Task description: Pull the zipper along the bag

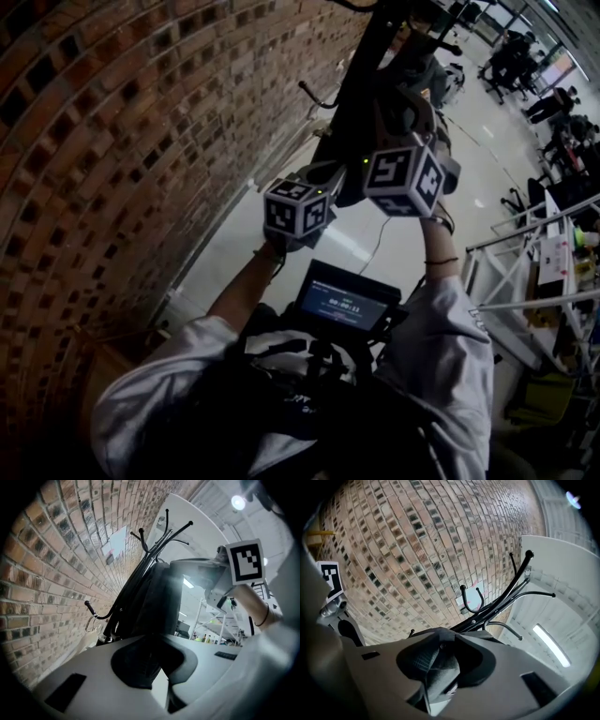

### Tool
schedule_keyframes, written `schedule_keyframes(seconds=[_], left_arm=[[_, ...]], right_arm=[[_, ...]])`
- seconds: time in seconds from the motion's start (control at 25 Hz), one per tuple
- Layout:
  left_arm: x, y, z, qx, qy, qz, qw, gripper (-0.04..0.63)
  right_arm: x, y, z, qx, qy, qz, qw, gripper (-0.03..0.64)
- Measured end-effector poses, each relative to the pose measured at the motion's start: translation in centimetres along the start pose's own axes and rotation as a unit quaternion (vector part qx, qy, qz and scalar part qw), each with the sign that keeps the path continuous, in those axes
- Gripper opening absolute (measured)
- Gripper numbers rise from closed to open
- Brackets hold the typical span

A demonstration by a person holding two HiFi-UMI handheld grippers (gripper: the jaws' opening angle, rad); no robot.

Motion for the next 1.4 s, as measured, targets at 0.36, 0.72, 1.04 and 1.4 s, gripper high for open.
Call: schedule_keyframes(seconds=[0.36, 0.72, 1.04, 1.4], left_arm=[[0.1, 0.5, -0.1, -0.003, 0.011, 0.001, 0.9999, 0.014], [0.0, 0.9, 0.0, -0.005, 0.02, -0.004, 0.9998, 0.014], [0.0, 0.8, 0.0, -0.008, 0.019, -0.006, 0.9998, 0.015], [0.2, 1.8, -0.1, 0.008, 0.099, -0.001, 0.995, 0.014]], right_arm=[[0.5, 0.7, 0.3, -0.011, -0.012, 0.01, 1.0, 0.055], [2.1, 1.3, 1.6, -0.021, -0.048, 0.007, 0.999, 0.0], [2.4, -0.3, 2.4, -0.004, -0.018, -0.025, 0.999, 0.002], [3.9, 0.8, 1.1, -0.017, -0.032, -0.093, 0.995, 0.0]])
Point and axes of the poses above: the fingertips, and each gripper's own axes: y backward along the fingers, x to its right, z out of its underside, the point moved 9 cm from there along y, backward along the fingers, and after that the axes turned 14 degrees about y, right-handed, at the moved point
